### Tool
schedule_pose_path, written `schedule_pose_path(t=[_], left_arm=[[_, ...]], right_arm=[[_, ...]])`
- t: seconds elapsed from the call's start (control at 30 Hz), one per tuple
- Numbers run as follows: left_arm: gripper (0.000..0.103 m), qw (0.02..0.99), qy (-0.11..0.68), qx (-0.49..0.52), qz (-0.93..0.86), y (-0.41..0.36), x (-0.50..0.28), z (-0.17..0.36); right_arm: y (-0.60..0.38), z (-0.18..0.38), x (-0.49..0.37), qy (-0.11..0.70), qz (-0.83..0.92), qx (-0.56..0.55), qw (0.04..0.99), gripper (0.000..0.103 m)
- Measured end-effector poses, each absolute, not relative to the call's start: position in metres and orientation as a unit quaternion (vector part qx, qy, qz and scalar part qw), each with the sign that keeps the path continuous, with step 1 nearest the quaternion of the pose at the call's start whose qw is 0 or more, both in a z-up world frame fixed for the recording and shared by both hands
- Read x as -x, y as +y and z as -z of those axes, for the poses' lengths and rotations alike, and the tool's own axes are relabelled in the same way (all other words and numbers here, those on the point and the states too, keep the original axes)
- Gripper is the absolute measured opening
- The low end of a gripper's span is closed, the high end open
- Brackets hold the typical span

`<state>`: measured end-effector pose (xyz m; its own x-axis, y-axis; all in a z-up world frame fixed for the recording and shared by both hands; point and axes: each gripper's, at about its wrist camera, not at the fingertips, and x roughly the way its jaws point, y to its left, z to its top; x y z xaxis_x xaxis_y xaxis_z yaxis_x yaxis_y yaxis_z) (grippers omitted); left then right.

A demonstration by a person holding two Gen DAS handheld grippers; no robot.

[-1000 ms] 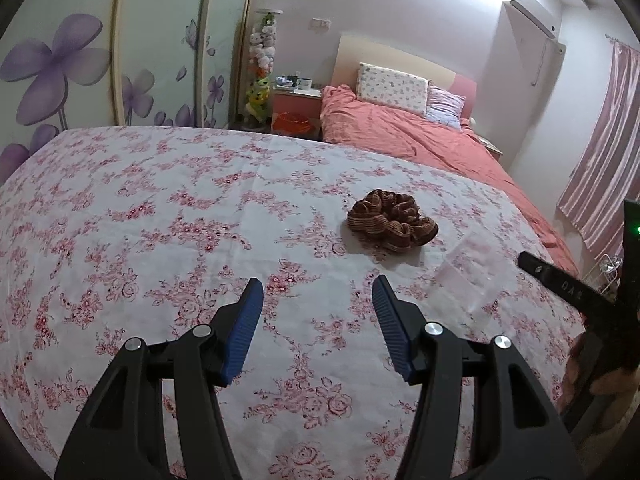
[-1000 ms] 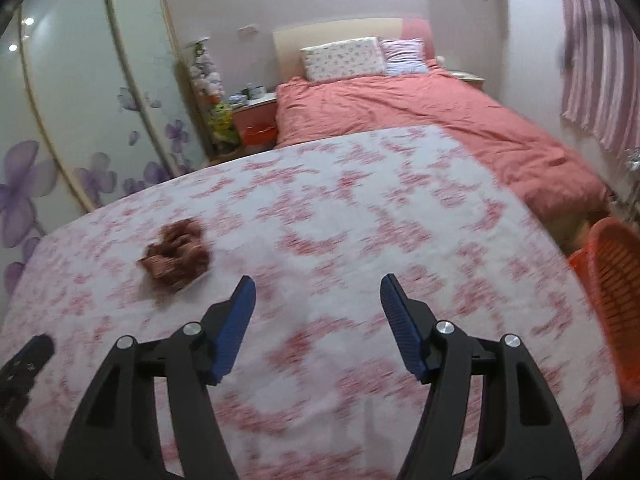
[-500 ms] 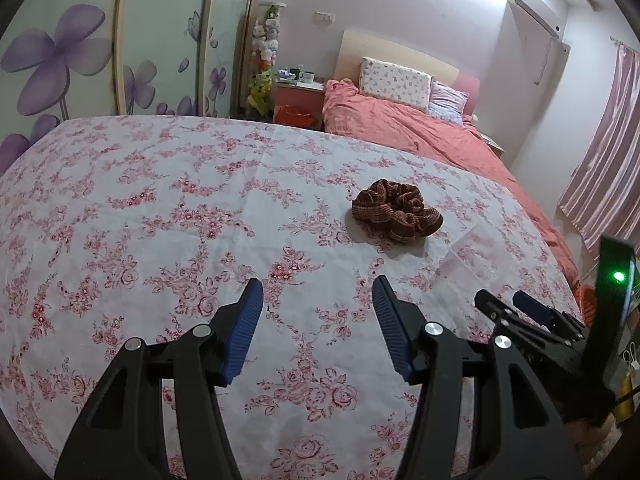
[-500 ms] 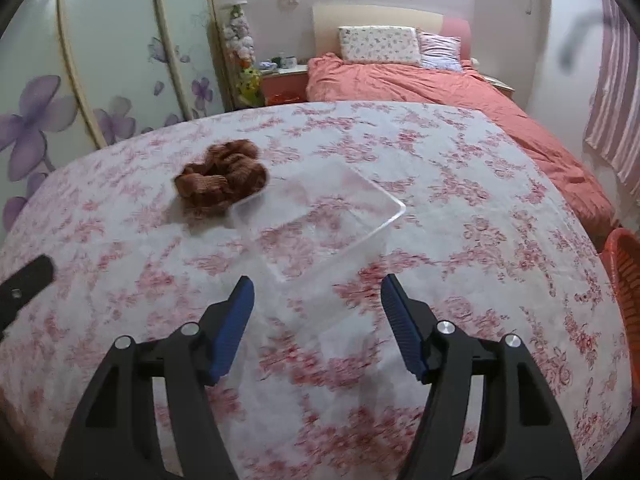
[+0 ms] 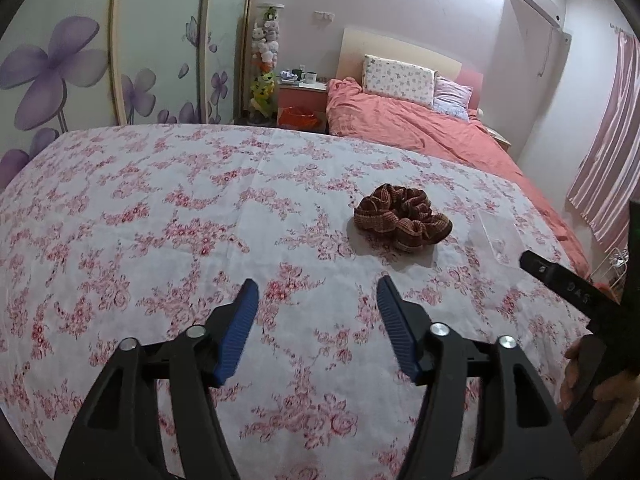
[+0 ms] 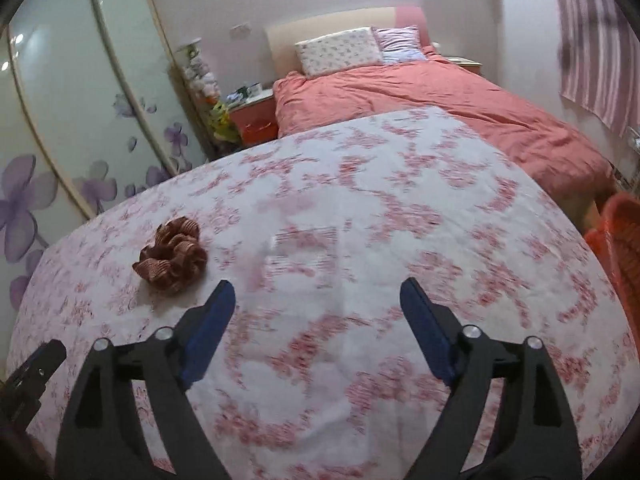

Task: Collect trash
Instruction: 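Grasp the clear plastic container with the right gripper, then grasp the brown striped scrunchie with the left gripper while the right gripper holds the container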

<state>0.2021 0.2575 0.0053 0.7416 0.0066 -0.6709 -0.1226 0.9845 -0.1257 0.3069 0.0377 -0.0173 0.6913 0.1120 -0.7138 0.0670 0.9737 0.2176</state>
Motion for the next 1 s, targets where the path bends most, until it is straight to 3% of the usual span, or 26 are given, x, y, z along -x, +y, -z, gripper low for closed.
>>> schedule_pose_path(t=[0.3, 0.43, 1.0], left_arm=[[0.063, 0.926, 0.369, 0.070, -0.036, 0.249, -0.219, -0.001], [0.063, 0.926, 0.371, 0.067, -0.034, 0.244, -0.224, 0.000], [0.088, 0.930, 0.366, 0.038, -0.010, 0.180, -0.293, 0.000]], right_arm=[[0.066, 0.035, -0.342, 0.432, 0.003, -0.076, 0.899, 0.087], [0.059, 0.042, -0.345, 0.440, -0.003, -0.076, 0.895, 0.072], [-0.042, 0.040, -0.307, 0.422, 0.028, -0.125, 0.898, 0.071]])
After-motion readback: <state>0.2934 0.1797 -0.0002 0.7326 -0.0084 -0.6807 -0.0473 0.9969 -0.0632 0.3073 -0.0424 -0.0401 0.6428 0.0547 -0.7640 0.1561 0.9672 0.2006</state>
